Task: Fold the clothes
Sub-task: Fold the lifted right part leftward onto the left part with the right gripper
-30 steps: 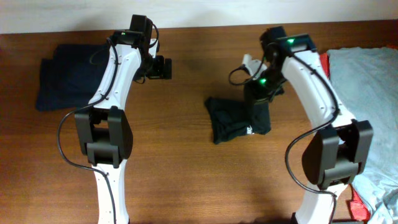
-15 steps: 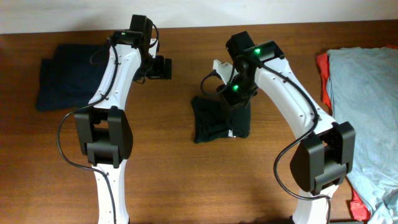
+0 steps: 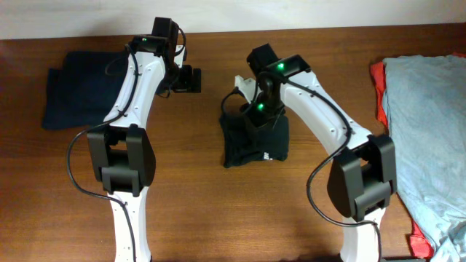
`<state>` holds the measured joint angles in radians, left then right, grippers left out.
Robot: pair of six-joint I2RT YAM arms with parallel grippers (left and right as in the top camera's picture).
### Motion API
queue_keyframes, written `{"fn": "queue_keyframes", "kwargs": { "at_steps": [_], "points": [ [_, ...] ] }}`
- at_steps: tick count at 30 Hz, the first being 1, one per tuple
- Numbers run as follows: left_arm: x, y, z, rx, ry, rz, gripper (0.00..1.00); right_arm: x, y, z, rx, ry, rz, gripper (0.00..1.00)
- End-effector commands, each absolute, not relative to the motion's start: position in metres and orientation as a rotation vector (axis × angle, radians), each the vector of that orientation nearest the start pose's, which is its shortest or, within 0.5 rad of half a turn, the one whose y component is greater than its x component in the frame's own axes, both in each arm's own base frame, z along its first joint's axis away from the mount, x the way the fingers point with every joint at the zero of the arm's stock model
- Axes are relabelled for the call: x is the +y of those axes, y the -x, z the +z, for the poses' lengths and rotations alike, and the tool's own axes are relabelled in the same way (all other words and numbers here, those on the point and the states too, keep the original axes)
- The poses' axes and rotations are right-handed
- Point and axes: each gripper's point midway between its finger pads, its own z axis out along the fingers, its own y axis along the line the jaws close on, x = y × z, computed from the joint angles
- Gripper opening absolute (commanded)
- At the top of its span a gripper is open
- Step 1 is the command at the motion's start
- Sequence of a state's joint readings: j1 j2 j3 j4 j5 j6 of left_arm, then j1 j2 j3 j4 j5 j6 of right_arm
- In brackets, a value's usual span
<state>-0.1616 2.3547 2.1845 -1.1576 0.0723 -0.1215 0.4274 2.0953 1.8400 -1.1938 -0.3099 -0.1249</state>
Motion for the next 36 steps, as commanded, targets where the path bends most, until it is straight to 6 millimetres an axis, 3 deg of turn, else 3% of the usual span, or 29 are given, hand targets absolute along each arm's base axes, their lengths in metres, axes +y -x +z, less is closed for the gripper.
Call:
{"fn": "queue_keyframes", "kwargs": {
  "at_steps": [1, 8, 16, 25, 28, 30, 32, 36],
  "points": [
    [-0.101, -0.509, 0.079, 2.905, -0.086, -0.171, 0.99, 0.247, -0.369, 0.102, 2.87, 0.901, 0.52, 0.04],
    [-0.101, -0.509, 0.079, 2.905, -0.086, -0.17, 0.99, 0.268, -0.357, 0.099, 2.825, 1.031, 0.531, 0.04],
    [-0.1, -0.51, 0.079, 2.905, -0.085, -0.17, 0.99, 0.284, -0.342, 0.076, 2.829, 1.173, 0.526, 0.04],
    [-0.1, -0.51, 0.079, 2.905, -0.085, -0.17, 0.99, 0.296, -0.338, 0.057, 2.837, 1.216, 0.525, 0.06],
    [-0.1, -0.51, 0.079, 2.905, -0.085, -0.17, 0.99, 0.299, -0.342, 0.055, 2.831, 1.188, 0.53, 0.4],
    [-0.1, -0.51, 0.079, 2.905, -0.085, -0.17, 0.99, 0.304, -0.347, 0.057, 2.819, 1.151, 0.546, 0.53],
    [-0.1, -0.51, 0.079, 2.905, -0.085, -0.17, 0.99, 0.31, -0.349, 0.062, 2.793, 1.145, 0.594, 0.61],
    [-0.101, -0.509, 0.079, 2.905, -0.086, -0.171, 0.99, 0.312, -0.354, 0.076, 2.776, 1.119, 0.67, 0.65]
  ]
}}
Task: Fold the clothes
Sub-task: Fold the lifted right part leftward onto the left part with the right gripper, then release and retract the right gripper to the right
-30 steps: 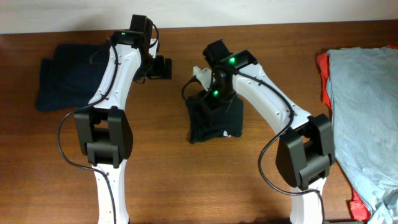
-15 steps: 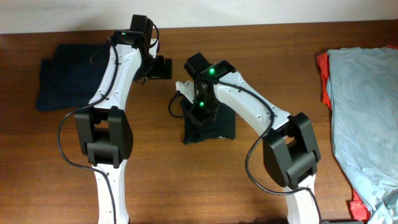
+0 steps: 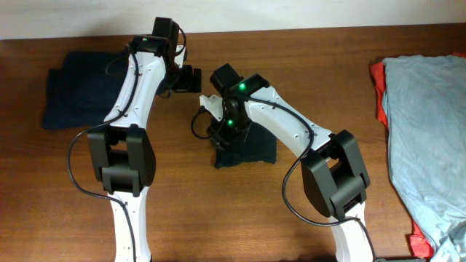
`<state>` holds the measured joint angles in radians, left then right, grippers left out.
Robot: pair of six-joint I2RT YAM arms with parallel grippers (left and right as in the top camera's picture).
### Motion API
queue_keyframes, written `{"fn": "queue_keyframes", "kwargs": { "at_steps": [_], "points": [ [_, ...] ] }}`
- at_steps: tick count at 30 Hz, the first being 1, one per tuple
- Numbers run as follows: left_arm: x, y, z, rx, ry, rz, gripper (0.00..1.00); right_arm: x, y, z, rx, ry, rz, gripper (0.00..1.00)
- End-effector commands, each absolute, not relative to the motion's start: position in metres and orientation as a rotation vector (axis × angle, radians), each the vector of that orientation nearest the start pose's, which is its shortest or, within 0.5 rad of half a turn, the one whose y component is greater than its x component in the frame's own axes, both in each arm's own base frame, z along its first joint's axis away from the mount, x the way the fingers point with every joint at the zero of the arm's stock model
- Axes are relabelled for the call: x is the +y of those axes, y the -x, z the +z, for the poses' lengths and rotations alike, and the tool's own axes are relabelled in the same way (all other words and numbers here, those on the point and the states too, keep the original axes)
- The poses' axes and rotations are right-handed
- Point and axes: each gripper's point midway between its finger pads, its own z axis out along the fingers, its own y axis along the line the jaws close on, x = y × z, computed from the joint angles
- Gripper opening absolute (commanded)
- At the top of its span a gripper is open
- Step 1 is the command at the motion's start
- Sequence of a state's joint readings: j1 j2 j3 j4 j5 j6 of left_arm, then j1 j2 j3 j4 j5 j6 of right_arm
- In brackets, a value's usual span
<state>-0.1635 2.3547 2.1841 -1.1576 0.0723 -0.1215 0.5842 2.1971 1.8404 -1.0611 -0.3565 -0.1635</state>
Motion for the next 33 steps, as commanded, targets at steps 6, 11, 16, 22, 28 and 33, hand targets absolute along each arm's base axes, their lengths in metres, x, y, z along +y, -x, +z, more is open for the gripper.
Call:
{"fn": "queue_keyframes", "kwargs": {
  "at_steps": [6, 11, 16, 22, 28, 33],
  "points": [
    [-0.1, -0.509, 0.079, 2.905, -0.085, -0.17, 0.99, 0.274, -0.381, 0.134, 2.752, 0.974, 0.646, 0.7],
    [-0.1, -0.51, 0.079, 2.905, -0.085, -0.17, 0.99, 0.209, -0.402, 0.156, 2.806, 0.792, 0.505, 0.81],
    [-0.103, -0.514, 0.08, 2.885, -0.089, -0.179, 0.99, 0.135, -0.417, 0.149, 2.911, 0.595, 0.326, 0.99],
    [-0.109, -0.523, 0.083, 2.841, -0.101, -0.198, 0.99, 0.064, -0.427, 0.146, 2.969, 0.379, 0.225, 0.99],
    [-0.142, -0.502, 0.088, 2.888, -0.147, -0.494, 0.99, 0.021, -0.431, 0.146, 2.978, 0.23, 0.214, 0.99],
    [-0.164, -0.478, 0.087, 2.885, -0.502, -0.552, 1.0, -0.005, -0.431, 0.146, 2.98, 0.139, 0.208, 0.99]
  ]
}}
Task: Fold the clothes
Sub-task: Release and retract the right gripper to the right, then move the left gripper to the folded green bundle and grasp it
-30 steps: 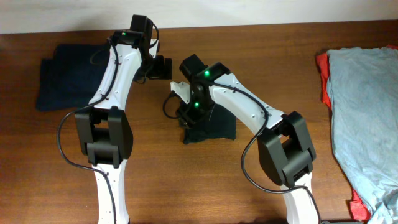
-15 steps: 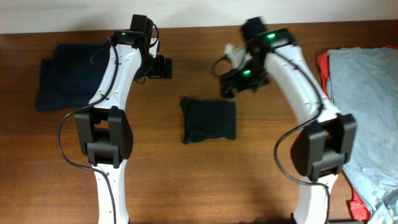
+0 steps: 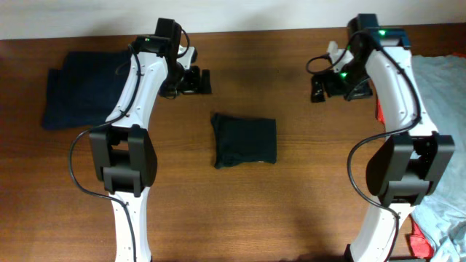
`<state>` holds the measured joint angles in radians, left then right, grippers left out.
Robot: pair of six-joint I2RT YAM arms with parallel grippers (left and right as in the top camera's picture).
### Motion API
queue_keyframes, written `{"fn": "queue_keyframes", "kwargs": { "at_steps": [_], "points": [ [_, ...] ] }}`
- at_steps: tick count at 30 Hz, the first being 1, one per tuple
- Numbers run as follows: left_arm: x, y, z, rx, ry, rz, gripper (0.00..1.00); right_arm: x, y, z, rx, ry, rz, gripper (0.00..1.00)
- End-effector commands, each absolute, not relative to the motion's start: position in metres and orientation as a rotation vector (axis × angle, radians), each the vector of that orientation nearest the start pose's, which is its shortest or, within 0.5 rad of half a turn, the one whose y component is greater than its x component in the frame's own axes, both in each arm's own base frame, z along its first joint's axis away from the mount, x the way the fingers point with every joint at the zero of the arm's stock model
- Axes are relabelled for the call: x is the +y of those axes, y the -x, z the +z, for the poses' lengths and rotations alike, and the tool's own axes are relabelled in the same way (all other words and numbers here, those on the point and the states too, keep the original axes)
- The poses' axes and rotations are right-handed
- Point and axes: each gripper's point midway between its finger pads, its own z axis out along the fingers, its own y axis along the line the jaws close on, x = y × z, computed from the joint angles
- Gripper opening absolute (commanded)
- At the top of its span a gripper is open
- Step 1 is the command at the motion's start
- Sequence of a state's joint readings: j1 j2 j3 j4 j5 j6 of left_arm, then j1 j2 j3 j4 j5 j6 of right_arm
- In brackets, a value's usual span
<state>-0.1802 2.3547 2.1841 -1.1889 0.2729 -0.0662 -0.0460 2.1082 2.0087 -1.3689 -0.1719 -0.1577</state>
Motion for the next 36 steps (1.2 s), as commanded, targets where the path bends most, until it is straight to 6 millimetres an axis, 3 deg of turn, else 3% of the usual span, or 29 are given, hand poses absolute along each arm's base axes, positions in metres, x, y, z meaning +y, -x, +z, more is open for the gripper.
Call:
{"fn": "queue_keyframes", "kwargs": {
  "at_steps": [1, 5, 9, 24, 30, 36],
  "points": [
    [-0.167, -0.473, 0.087, 2.88, -0.581, -0.547, 0.99, -0.008, -0.431, 0.146, 2.98, 0.129, 0.207, 0.99],
    [-0.175, -0.452, 0.084, 2.879, -0.811, -0.547, 0.99, -0.015, -0.431, 0.146, 2.979, 0.105, 0.205, 0.99],
    [-0.177, -0.434, 0.082, 2.935, -0.87, -0.543, 0.99, -0.016, -0.431, 0.146, 2.98, 0.102, 0.205, 0.99],
    [-0.201, -0.412, 0.077, 2.908, -1.093, -0.554, 0.99, -0.016, -0.431, 0.146, 2.98, 0.102, 0.205, 0.99],
    [-0.21, -0.41, 0.053, 2.942, -1.089, -0.558, 0.99, -0.016, -0.431, 0.146, 2.98, 0.102, 0.205, 0.99],
    [-0.204, -0.426, 0.018, 3.02, -0.943, -0.425, 0.99, -0.016, -0.431, 0.146, 2.979, 0.102, 0.205, 0.99]
  ]
}}
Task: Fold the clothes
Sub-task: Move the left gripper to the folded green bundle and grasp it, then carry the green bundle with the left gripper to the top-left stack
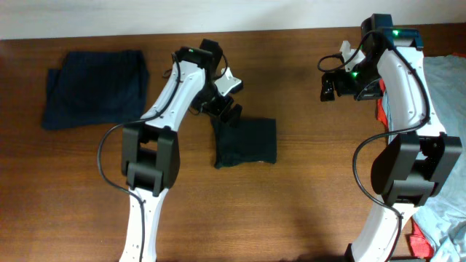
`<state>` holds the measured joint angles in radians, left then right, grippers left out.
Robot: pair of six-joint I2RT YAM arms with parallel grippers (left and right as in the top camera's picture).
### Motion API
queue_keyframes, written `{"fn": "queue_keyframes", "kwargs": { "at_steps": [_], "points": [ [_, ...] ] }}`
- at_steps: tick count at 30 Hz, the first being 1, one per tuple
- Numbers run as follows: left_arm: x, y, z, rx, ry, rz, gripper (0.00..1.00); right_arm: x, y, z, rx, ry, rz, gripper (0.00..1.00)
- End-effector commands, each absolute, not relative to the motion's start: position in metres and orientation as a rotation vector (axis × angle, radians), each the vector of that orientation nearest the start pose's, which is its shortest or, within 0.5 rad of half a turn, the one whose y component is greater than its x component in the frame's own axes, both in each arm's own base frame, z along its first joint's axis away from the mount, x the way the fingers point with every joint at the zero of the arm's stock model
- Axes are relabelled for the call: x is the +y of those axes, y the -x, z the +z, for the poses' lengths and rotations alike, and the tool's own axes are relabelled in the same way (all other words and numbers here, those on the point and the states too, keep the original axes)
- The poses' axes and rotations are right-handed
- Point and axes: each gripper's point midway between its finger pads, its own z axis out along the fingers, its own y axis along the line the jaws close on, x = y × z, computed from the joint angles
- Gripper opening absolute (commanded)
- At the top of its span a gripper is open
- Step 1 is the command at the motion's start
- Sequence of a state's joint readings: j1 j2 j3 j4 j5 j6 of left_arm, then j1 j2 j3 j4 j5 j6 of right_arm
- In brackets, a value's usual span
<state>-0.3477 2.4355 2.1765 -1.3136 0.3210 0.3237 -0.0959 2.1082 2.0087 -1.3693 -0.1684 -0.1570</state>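
A dark folded garment (pixel 246 141) lies as a small rectangle in the middle of the table. My left gripper (pixel 228 114) hangs at its upper left corner, fingers pointing down to the right; whether they are open or shut on the cloth does not show. My right gripper (pixel 327 87) sits far to the right, clear of the garment, and its fingers cannot be read. A dark blue folded pile (pixel 93 87) rests at the far left. Light blue cloth (pixel 441 145) over a red piece (pixel 383 109) lies at the right edge.
The brown wooden table (pixel 291 204) runs across the whole view, with a pale wall along its far edge. Both white arm bases stand at the near edge.
My left gripper has moved from beside the dark blue pile down and right to the upper left corner of the folded garment. The right arm has barely shifted. The garment lies as before.
At first my right gripper was on the dark garment at the centre, which lay bunched. Then it pressed the garment's left part. After that it was away at the far right and the garment lay folded flat. Now my left gripper is at the garment's corner.
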Motion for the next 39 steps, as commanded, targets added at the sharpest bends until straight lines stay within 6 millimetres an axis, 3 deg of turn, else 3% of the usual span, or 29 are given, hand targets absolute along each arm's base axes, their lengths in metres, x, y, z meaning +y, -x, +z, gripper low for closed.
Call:
{"fn": "queue_keyframes", "kwargs": {
  "at_steps": [1, 4, 11, 16, 22, 24, 26, 27, 32, 39],
  "points": [
    [-0.202, -0.428, 0.014, 3.023, -0.937, -0.403, 0.99, -0.016, -0.431, 0.146, 2.98, 0.102, 0.205, 0.99],
    [-0.202, -0.431, 0.007, 3.02, -0.94, -0.389, 0.99, -0.016, -0.431, 0.146, 2.98, 0.102, 0.205, 0.99],
    [-0.212, -0.418, -0.004, 3.042, -0.99, -0.389, 0.99, -0.016, -0.431, 0.146, 2.98, 0.102, 0.205, 0.99],
    [-0.219, -0.411, -0.004, 3.046, -1.023, -0.388, 0.89, -0.016, -0.431, 0.146, 2.98, 0.102, 0.205, 0.99],
    [-0.219, -0.406, -0.006, 3.06, -1.044, -0.354, 0.55, -0.016, -0.431, 0.146, 2.98, 0.102, 0.205, 0.99],
    [-0.215, -0.406, -0.006, 3.071, -1.048, -0.321, 0.38, -0.016, -0.431, 0.146, 2.98, 0.102, 0.205, 0.99],
    [-0.214, -0.406, -0.006, 3.072, -1.048, -0.313, 0.08, -0.016, -0.431, 0.146, 2.98, 0.102, 0.205, 0.99],
    [-0.214, -0.406, -0.006, 3.072, -1.048, -0.314, 0.0, -0.016, -0.431, 0.146, 2.98, 0.102, 0.205, 0.99],
    [-0.216, -0.41, 0.003, 3.06, -1.038, -0.316, 0.0, -0.016, -0.431, 0.146, 2.98, 0.102, 0.205, 0.99],
    [-0.229, -0.437, 0.064, 2.949, -0.968, -0.318, 0.0, -0.016, -0.431, 0.146, 2.98, 0.102, 0.205, 0.98]
  ]
}}
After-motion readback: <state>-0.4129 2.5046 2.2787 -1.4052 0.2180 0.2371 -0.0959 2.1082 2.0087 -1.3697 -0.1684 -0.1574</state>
